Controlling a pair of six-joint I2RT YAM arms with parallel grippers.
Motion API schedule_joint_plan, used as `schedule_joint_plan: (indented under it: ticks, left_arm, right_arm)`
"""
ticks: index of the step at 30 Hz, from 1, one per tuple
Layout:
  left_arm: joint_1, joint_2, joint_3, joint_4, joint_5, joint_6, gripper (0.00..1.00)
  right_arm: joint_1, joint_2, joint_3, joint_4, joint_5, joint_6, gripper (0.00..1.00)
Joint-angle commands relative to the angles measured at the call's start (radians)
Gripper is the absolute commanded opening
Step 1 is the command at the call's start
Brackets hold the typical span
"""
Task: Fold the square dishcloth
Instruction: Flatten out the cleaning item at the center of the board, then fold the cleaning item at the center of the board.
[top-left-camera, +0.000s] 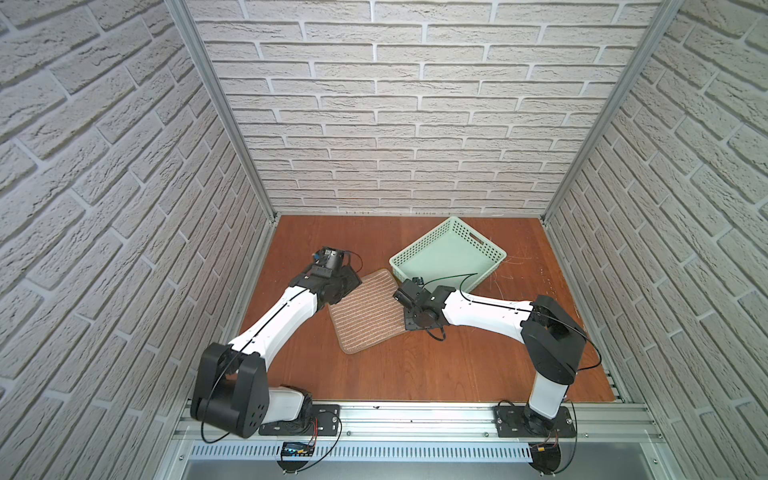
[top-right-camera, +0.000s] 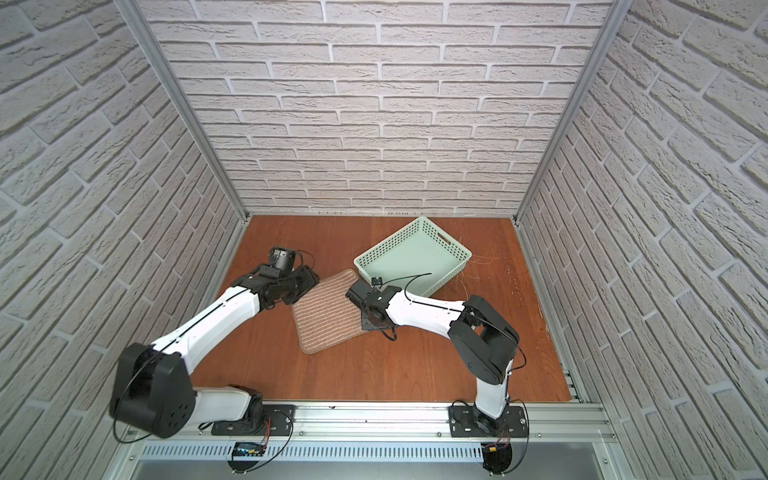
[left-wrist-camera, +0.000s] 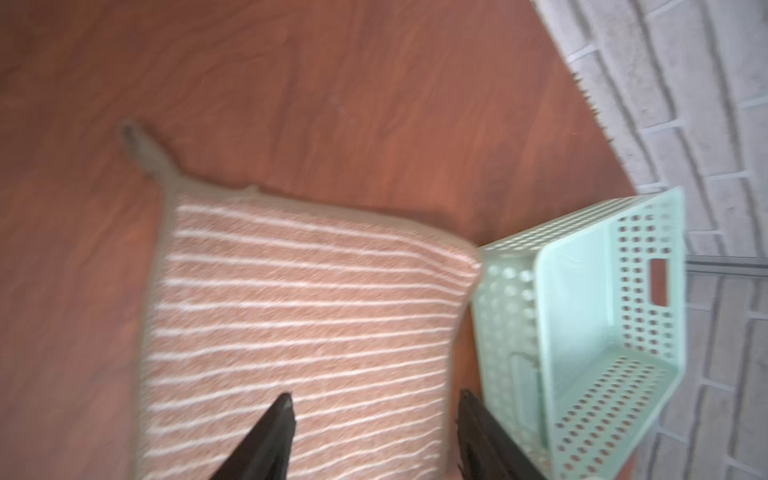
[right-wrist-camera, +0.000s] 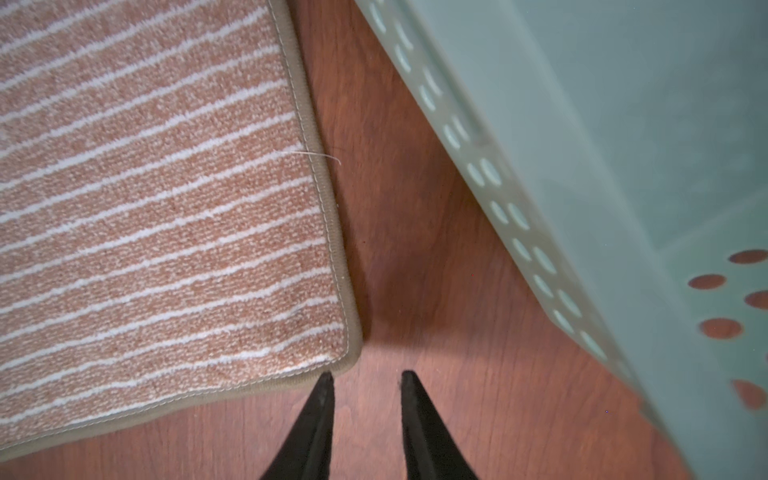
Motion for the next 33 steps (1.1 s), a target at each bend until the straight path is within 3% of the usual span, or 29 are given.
schedule_joint_plan:
  ticks: [1, 10, 17, 33]
  left_arm:
    - [-0.025, -0.075, -0.107, -0.202, -0.091, -0.005, 0.66]
    - [-0.086, -0.229, -0.291, -0.222, -0.016, -0.113, 0.62]
    - [-0.160, -0.197, -0.317, -0.190, 0.015, -0.151, 0.55]
    - [-0.163, -0.117, -0.366, -0.119, 0.018, -0.168, 0.39]
  right_arm:
    - [-0.002, -0.024, -0.014, 0.033, -0.007, 0.007, 0.31]
    - [-0.002, -0.019, -0.042, 0.070, -0.017, 0.007, 0.31]
    - [-0.001, -0.031, -0.077, 0.089, -0.025, 0.018, 0.31]
    - [-0.001, 0.001, -0.089, 0.166, -0.029, 0.017, 0.35]
